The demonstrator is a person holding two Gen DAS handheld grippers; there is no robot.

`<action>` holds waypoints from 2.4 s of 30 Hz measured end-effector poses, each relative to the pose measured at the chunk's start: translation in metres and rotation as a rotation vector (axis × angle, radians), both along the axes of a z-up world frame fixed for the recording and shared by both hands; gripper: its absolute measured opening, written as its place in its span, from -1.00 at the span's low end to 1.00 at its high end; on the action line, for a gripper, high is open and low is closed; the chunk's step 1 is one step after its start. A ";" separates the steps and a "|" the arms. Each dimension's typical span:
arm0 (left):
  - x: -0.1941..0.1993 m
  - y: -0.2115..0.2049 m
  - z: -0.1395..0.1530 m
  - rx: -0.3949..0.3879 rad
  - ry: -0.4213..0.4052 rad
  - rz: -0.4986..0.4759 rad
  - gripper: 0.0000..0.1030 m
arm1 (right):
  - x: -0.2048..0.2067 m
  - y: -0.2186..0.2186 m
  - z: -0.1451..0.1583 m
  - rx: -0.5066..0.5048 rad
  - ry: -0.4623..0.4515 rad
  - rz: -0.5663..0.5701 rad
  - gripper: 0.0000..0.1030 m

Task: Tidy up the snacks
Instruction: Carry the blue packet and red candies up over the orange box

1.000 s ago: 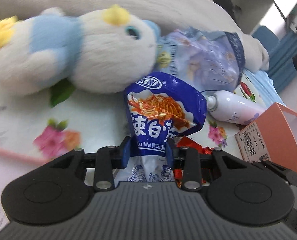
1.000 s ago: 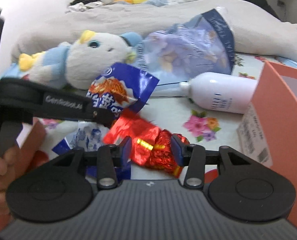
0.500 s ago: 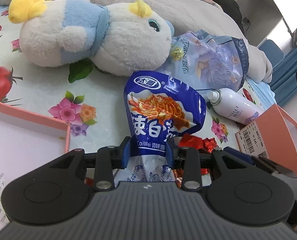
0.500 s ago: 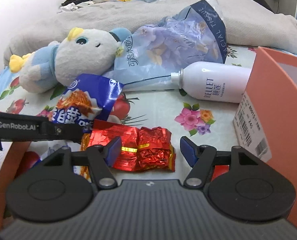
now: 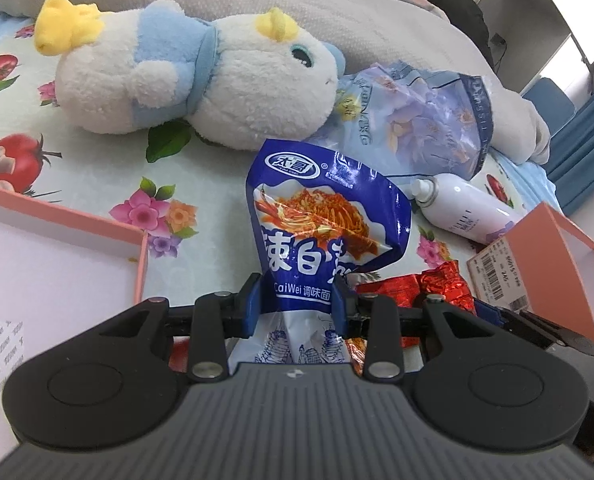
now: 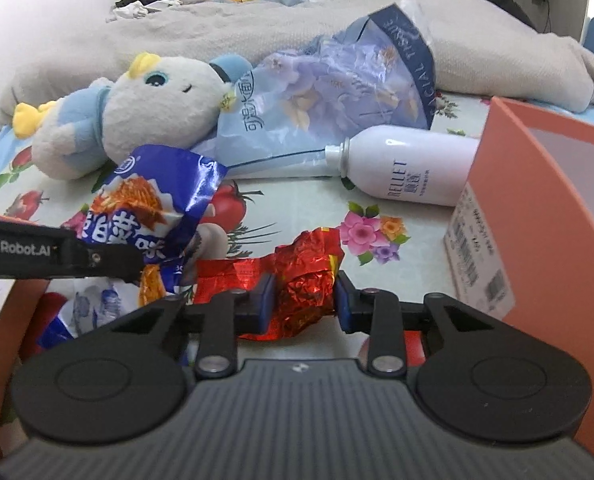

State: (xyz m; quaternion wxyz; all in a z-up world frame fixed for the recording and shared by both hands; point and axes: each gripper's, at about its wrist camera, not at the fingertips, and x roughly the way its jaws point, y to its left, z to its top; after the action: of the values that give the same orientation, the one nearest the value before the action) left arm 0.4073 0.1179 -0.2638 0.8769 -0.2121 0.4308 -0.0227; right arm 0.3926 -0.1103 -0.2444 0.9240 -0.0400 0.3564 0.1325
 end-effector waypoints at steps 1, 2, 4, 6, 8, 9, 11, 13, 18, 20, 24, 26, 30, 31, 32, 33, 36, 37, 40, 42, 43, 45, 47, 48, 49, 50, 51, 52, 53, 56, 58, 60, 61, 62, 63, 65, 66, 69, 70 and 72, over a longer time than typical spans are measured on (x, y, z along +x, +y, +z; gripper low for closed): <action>-0.003 -0.001 0.003 0.002 -0.005 0.001 -0.22 | -0.003 -0.002 0.003 -0.004 -0.008 0.001 -0.34; -0.006 -0.003 0.006 0.007 -0.009 0.002 -0.22 | -0.006 -0.003 0.004 -0.004 -0.012 0.004 -0.34; -0.012 -0.006 0.012 0.018 -0.016 0.003 -0.22 | -0.013 -0.005 0.008 -0.002 -0.017 0.010 -0.34; -0.020 -0.008 0.017 0.025 -0.023 0.008 -0.22 | -0.021 -0.007 0.012 -0.006 -0.026 0.017 -0.35; -0.029 -0.010 0.023 0.028 -0.030 0.014 -0.22 | -0.029 -0.009 0.017 -0.008 -0.032 0.024 -0.34; -0.034 -0.010 0.025 0.028 -0.034 0.017 -0.22 | -0.033 -0.010 0.019 -0.008 -0.031 0.029 -0.34; -0.044 -0.011 0.030 0.025 -0.036 0.023 -0.22 | -0.042 -0.011 0.024 -0.015 -0.034 0.039 -0.35; -0.054 -0.013 0.034 0.022 -0.036 0.024 -0.22 | -0.050 -0.014 0.030 -0.014 -0.037 0.044 -0.35; -0.084 -0.026 0.041 0.027 -0.008 0.008 -0.22 | -0.078 -0.017 0.041 -0.022 -0.034 0.058 -0.34; -0.098 -0.028 0.043 0.023 0.001 0.010 -0.22 | -0.091 -0.018 0.042 -0.035 -0.028 0.070 -0.34; -0.123 -0.032 0.048 0.034 0.015 0.009 -0.22 | -0.117 -0.021 0.044 -0.050 -0.016 0.080 -0.34; -0.134 -0.033 0.053 0.036 0.014 0.007 -0.22 | -0.128 -0.025 0.048 -0.049 -0.015 0.076 -0.34; -0.152 -0.038 0.069 0.041 -0.001 -0.002 -0.22 | -0.145 -0.034 0.062 -0.038 -0.023 0.067 -0.34; -0.156 -0.040 0.075 0.043 -0.008 -0.007 -0.22 | -0.150 -0.037 0.067 -0.033 -0.032 0.064 -0.34; -0.159 -0.042 0.080 0.045 -0.016 -0.011 -0.22 | -0.154 -0.038 0.074 -0.031 -0.042 0.060 -0.34; -0.162 -0.043 0.087 0.046 -0.025 -0.013 -0.22 | -0.157 -0.040 0.079 -0.024 -0.046 0.058 -0.34; -0.169 -0.048 0.106 0.047 -0.049 -0.011 -0.22 | -0.163 -0.047 0.094 0.008 -0.049 0.049 -0.34; -0.170 -0.050 0.113 0.047 -0.055 -0.012 -0.22 | -0.164 -0.049 0.098 0.015 -0.052 0.043 -0.34; -0.173 -0.059 0.131 0.052 -0.075 -0.035 -0.21 | -0.167 -0.056 0.114 0.031 -0.073 0.031 -0.34; -0.176 -0.066 0.143 0.049 -0.092 -0.046 -0.21 | -0.169 -0.061 0.124 0.040 -0.091 0.022 -0.34; -0.177 -0.070 0.146 0.044 -0.097 -0.052 -0.22 | -0.170 -0.064 0.129 0.044 -0.101 0.017 -0.34; -0.179 -0.079 0.153 0.042 -0.105 -0.068 -0.21 | -0.173 -0.071 0.138 0.044 -0.127 0.006 -0.34; -0.180 -0.087 0.160 0.050 -0.113 -0.082 -0.21 | -0.177 -0.080 0.143 0.053 -0.136 -0.014 -0.34; -0.181 -0.091 0.164 0.054 -0.118 -0.088 -0.21 | -0.178 -0.084 0.145 0.061 -0.139 -0.021 -0.34; -0.181 -0.094 0.168 0.058 -0.123 -0.093 -0.21 | -0.181 -0.088 0.148 0.065 -0.144 -0.028 -0.34; -0.181 -0.098 0.172 0.064 -0.129 -0.100 -0.21 | -0.183 -0.091 0.151 0.065 -0.154 -0.036 -0.34; -0.181 -0.102 0.177 0.069 -0.137 -0.108 -0.21 | -0.185 -0.095 0.154 0.067 -0.163 -0.042 -0.34; -0.180 -0.106 0.181 0.072 -0.144 -0.114 -0.21 | -0.187 -0.099 0.158 0.072 -0.173 -0.049 -0.34; -0.180 -0.110 0.187 0.075 -0.154 -0.120 -0.21 | -0.188 -0.102 0.161 0.076 -0.181 -0.056 -0.34; -0.179 -0.124 0.205 0.080 -0.185 -0.138 -0.21 | -0.189 -0.115 0.173 0.082 -0.209 -0.076 -0.34; -0.177 -0.133 0.216 0.079 -0.201 -0.149 -0.22 | -0.188 -0.124 0.183 0.085 -0.228 -0.088 -0.34; -0.173 -0.144 0.227 0.078 -0.220 -0.159 -0.21 | -0.186 -0.135 0.193 0.085 -0.246 -0.098 -0.34; -0.170 -0.149 0.232 0.077 -0.227 -0.161 -0.21 | -0.185 -0.139 0.197 0.084 -0.251 -0.105 -0.34; -0.167 -0.155 0.238 0.076 -0.233 -0.166 -0.21 | -0.183 -0.145 0.202 0.086 -0.256 -0.111 -0.34; -0.165 -0.160 0.243 0.076 -0.241 -0.170 -0.21 | -0.181 -0.150 0.206 0.089 -0.262 -0.113 -0.34; -0.161 -0.172 0.254 0.079 -0.258 -0.174 -0.21 | -0.179 -0.159 0.214 0.088 -0.281 -0.117 -0.34; -0.159 -0.177 0.258 0.079 -0.263 -0.175 -0.21 | -0.178 -0.163 0.217 0.091 -0.288 -0.118 -0.34; -0.151 -0.195 0.270 0.078 -0.274 -0.189 -0.21 | -0.174 -0.178 0.227 0.105 -0.308 -0.127 -0.34; -0.148 -0.200 0.272 0.079 -0.275 -0.194 -0.21 | -0.172 -0.183 0.229 0.107 -0.312 -0.129 -0.34; -0.140 -0.214 0.276 0.080 -0.277 -0.208 -0.21 | -0.169 -0.193 0.230 0.108 -0.315 -0.135 -0.34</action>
State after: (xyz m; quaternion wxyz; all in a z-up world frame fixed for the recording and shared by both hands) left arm 0.2674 -0.0956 0.0119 0.9286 -0.1259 0.3259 -0.1253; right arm 0.2238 -0.3036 -0.0140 0.9760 0.0135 0.2013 0.0815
